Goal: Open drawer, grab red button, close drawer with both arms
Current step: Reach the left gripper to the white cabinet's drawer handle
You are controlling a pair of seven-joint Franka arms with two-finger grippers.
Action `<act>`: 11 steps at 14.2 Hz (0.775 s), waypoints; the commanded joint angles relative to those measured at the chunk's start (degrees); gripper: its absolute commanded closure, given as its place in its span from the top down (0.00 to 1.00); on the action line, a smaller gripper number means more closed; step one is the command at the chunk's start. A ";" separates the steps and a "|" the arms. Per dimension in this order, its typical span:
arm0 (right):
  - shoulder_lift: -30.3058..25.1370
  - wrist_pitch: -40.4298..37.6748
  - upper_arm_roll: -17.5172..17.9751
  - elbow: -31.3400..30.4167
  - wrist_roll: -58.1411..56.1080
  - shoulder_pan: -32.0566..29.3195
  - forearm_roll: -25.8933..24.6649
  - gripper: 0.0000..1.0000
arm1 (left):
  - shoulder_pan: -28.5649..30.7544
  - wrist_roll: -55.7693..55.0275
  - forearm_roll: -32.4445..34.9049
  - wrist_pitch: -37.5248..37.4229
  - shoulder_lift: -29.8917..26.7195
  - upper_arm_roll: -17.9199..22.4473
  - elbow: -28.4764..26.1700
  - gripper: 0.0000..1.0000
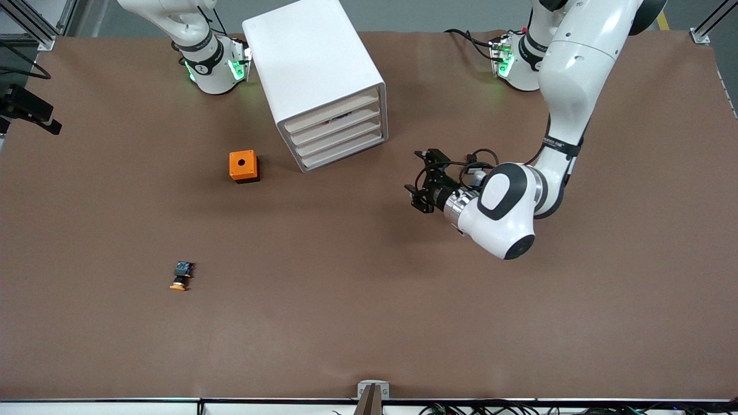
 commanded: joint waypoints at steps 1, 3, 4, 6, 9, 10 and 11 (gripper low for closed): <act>-1.50 0.44 0.64 -1.30 0.87 -0.52 0.50 1.00 | 0.15 -11.45 -3.85 -2.01 3.39 -1.92 2.47 1.00; -1.50 0.44 0.64 -1.30 0.78 -0.51 0.50 1.00 | 0.15 -16.57 -4.56 -2.01 4.71 -3.86 2.47 1.00; -1.50 0.44 0.64 -1.30 0.78 -0.51 0.50 1.00 | 0.15 -18.41 -4.91 -2.01 5.42 -4.65 2.47 1.00; -1.41 0.44 0.64 -1.30 0.70 -0.51 0.50 1.00 | -0.64 -22.63 -5.09 -2.01 6.83 -5.88 2.38 0.99; -0.97 -0.17 0.56 -0.51 0.43 -0.86 0.42 1.00 | -3.19 -24.06 -5.09 -2.88 7.97 -5.89 2.38 0.92; -0.88 -0.26 0.38 -0.34 0.43 -1.04 0.42 1.00 | -4.33 -24.06 -5.18 -3.76 8.32 -5.89 2.38 0.86; -0.71 -0.26 0.47 -0.07 0.61 -0.96 -0.11 1.00 | -4.86 -24.06 -5.18 -4.20 8.76 -5.89 2.29 0.81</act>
